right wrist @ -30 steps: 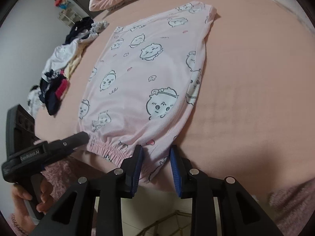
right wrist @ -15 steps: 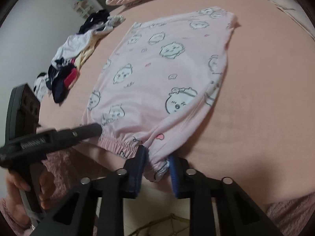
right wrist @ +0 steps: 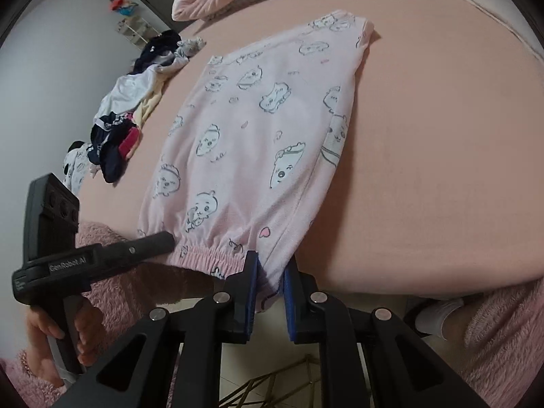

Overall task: Fold clothes
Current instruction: 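Grasp the elastic cuffs with the left tool while the right tool grasps too, then fold the cuffs over toward the waistband with both tools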

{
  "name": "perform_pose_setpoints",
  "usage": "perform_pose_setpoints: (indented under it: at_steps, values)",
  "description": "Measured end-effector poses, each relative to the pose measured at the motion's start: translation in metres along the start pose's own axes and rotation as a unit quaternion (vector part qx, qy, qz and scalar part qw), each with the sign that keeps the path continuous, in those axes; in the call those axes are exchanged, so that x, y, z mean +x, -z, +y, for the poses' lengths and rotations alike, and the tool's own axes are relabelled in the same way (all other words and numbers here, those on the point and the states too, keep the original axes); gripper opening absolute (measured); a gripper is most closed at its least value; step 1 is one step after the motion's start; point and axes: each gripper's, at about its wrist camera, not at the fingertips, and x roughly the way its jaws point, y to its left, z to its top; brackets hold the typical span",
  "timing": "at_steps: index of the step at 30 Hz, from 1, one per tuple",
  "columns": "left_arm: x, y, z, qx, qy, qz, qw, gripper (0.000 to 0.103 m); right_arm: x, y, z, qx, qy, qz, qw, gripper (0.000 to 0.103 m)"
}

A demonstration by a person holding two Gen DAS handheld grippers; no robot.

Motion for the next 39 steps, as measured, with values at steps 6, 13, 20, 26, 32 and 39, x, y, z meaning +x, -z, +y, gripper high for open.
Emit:
perform_pose_setpoints:
  at_steps: [6, 13, 20, 26, 32, 39]
  values:
    - [-0.017, -0.011, -0.012, 0.018, 0.016, -0.012, 0.9996, 0.015, -0.020, -0.005, 0.007, -0.001, -0.012, -0.023, 1.000, 0.012]
    - [-0.016, -0.053, -0.029, 0.029, 0.033, -0.019, 0.9989, 0.015, -0.028, -0.052, 0.012, -0.022, -0.016, -0.046, 0.999, 0.012]
    - [-0.009, -0.119, -0.039, 0.048, 0.033, -0.021, 0.9981, 0.015, -0.017, -0.119, 0.015, -0.041, -0.015, -0.058, 0.997, 0.012]
    - [0.005, -0.202, -0.050, 0.059, 0.037, -0.026, 0.9972, 0.015, 0.003, -0.194, 0.012, -0.050, -0.010, -0.079, 0.996, 0.012]
    - [0.052, -0.270, -0.038, 0.054, 0.011, -0.016, 0.9984, 0.016, 0.052, -0.265, -0.003, -0.038, 0.015, -0.070, 0.997, 0.012]
    - [0.059, -0.298, -0.016, 0.022, 0.028, -0.039, 0.9986, 0.039, 0.101, -0.300, -0.043, 0.034, 0.002, -0.025, 0.999, 0.022]
